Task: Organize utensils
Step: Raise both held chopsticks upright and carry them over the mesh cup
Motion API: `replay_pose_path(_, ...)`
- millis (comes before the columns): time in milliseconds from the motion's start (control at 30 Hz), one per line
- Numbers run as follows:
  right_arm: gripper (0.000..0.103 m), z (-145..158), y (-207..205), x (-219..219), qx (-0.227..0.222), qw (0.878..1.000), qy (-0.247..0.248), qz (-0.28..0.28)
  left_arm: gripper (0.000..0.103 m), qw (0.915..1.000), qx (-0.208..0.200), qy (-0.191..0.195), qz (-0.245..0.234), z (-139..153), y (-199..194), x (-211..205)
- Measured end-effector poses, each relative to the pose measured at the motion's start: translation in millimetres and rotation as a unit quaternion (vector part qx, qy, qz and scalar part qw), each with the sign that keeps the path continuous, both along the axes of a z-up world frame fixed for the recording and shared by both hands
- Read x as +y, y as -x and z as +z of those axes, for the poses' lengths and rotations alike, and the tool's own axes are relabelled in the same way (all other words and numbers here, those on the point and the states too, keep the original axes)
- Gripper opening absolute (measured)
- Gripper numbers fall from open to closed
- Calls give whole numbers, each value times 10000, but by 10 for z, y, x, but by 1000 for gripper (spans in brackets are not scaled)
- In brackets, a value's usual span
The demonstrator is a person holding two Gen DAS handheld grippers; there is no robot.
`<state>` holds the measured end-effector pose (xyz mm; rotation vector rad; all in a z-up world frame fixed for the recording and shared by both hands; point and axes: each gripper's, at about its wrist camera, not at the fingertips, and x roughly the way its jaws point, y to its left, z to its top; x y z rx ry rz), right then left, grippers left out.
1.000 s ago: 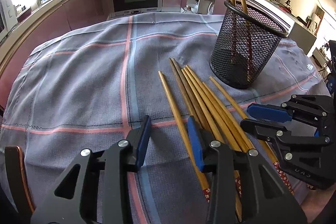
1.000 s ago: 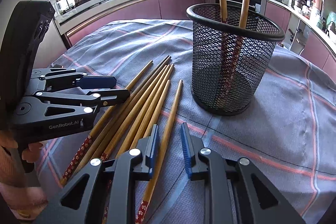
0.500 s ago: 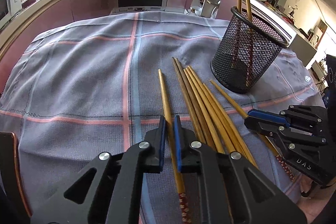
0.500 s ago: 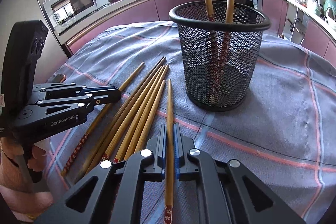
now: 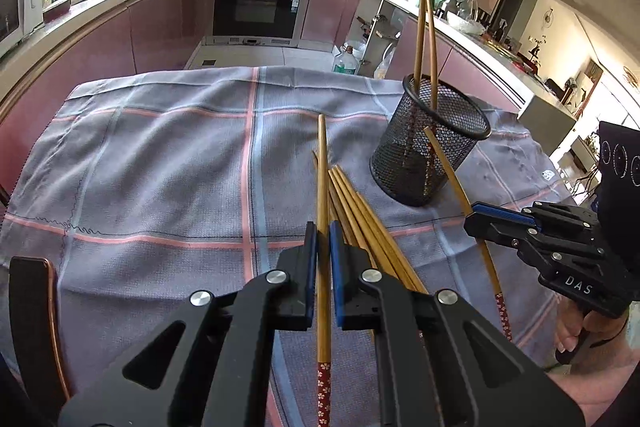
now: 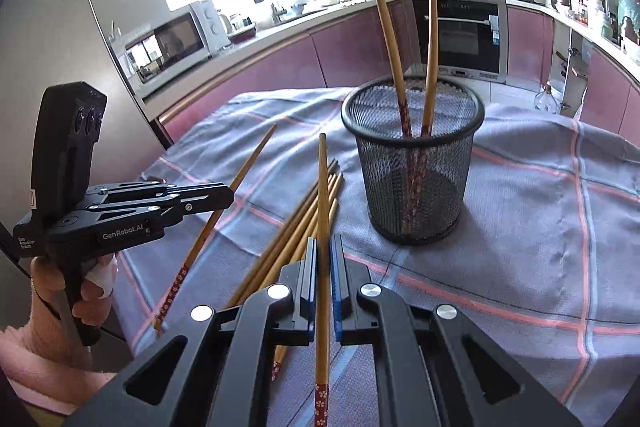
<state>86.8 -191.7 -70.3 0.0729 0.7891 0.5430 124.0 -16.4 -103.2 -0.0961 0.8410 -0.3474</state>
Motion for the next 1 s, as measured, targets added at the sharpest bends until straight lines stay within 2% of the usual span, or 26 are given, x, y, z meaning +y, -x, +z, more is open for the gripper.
replay_pose_path(300,5,367,110,-124,-541,9979,-365,-38,7,9978,-595,256,-117,466,226,106)
replay_pose_path(533,5,586,140,-233,-888,9944,-561,-121,7,9919,-1149,521,-162,894,394,165)
replay_pose_path(733,5,835,119,-284,-1253,9899,-635,-174,7,9853,-1531,747,-122,1208,404,166)
replay_pose_path(1000,5,1135,29,-402,-1651,9836,-661,-308,7,9777,-1851,929,-340,1565,300,-37)
